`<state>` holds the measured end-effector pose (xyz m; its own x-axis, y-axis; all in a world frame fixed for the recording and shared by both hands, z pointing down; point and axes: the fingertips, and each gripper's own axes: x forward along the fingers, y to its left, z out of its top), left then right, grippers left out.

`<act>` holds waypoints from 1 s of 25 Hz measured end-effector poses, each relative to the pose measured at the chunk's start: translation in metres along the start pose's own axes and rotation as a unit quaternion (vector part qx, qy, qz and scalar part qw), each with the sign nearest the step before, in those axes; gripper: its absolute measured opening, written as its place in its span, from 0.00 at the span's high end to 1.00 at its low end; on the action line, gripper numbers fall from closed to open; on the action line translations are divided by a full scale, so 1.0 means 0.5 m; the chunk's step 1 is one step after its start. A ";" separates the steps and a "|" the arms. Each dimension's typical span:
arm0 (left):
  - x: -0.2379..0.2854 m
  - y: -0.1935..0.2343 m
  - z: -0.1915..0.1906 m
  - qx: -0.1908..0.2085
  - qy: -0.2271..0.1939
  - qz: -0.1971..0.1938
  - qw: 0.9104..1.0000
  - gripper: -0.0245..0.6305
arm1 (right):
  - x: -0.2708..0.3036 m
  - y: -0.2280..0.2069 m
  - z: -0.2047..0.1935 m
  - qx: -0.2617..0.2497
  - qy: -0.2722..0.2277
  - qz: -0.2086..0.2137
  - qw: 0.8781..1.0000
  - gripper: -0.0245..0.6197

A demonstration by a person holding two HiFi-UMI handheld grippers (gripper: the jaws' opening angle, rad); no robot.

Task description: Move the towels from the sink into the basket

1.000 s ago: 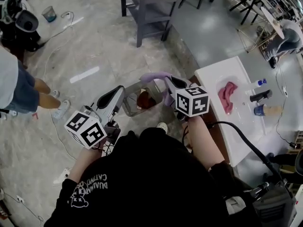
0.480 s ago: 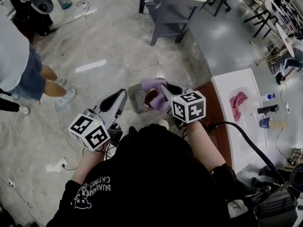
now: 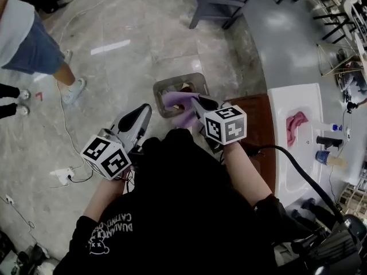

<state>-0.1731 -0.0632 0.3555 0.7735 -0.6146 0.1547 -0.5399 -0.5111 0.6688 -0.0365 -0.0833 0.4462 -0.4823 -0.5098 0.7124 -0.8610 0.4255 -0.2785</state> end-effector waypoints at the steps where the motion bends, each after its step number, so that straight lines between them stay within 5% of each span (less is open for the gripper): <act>1: 0.014 0.008 -0.005 0.000 0.005 0.005 1.000 0.96 | 0.009 -0.014 -0.004 0.003 0.006 0.004 1.000 0.93; 19: 0.321 0.153 -0.205 -0.012 0.098 0.105 0.990 0.96 | 0.194 -0.274 -0.125 0.011 0.142 0.115 0.983 0.93; 25: 0.388 0.184 -0.313 -0.020 0.143 0.097 0.985 0.96 | 0.241 -0.312 -0.173 -0.022 0.148 0.162 0.975 0.93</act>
<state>-0.0210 -0.1356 0.5607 0.7217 -0.5007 0.4780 -0.6780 -0.3722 0.6338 0.0536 -0.1465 0.6310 -0.6544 -0.1072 0.7485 -0.6606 0.5626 -0.4971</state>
